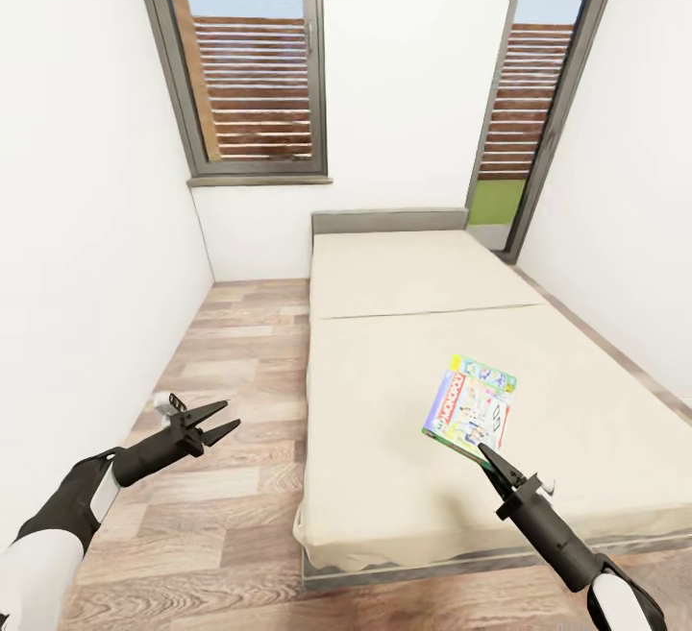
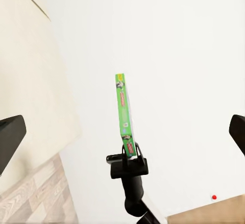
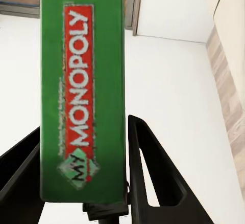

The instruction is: Put all the toys in the child's room - the three board games (two on the bed and one on the table), the two jigsaw puzzles on the table, and the tennis ball on the table - inside the toy box on the table in the child's room.

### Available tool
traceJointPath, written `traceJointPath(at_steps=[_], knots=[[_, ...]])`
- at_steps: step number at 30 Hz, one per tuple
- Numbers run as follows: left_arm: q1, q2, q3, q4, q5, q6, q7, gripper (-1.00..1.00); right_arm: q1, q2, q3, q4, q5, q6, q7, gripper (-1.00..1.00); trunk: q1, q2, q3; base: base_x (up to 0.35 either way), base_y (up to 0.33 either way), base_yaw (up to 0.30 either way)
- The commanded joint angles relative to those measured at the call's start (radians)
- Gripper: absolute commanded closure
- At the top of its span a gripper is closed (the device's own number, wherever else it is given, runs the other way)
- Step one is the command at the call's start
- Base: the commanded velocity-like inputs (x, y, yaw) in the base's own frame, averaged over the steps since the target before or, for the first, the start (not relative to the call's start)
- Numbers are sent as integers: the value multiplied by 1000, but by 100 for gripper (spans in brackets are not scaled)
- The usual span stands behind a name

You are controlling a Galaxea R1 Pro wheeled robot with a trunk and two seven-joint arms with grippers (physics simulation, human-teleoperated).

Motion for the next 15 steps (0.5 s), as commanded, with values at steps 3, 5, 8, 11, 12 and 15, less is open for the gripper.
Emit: traceJointPath(at_steps=[3,5,8,11,12,15], knots=[[0,0,1,0,-2,10,-4,-100,-1,0,-1,0,-3,5,0,100,0,0,2,0,0,-234],[-1,0,1,0,-2,9,-4,-100,-1,0,-1,-1,-3,5,0,100,0,0,3,0,0,-242],[0,0,1,0,-2,9,-4,-100,-1,-1,-1,-1,-3,5,1,100,0,0,6,0,0,-244],[-1,1,1,0,-2,8,-4,-100,-1,-1,-1,-1,-3,5,1,100,0,0,8,0,0,-245],[0,1,1,0,-2,8,-4,-100,-1,-1,-1,0,-3,4,0,100,0,0,9,0,0,-245],[0,2,1,0,-2,6,-5,-100,-1,-2,-1,0,-3,5,0,100,0,0,12,0,0,-245]])
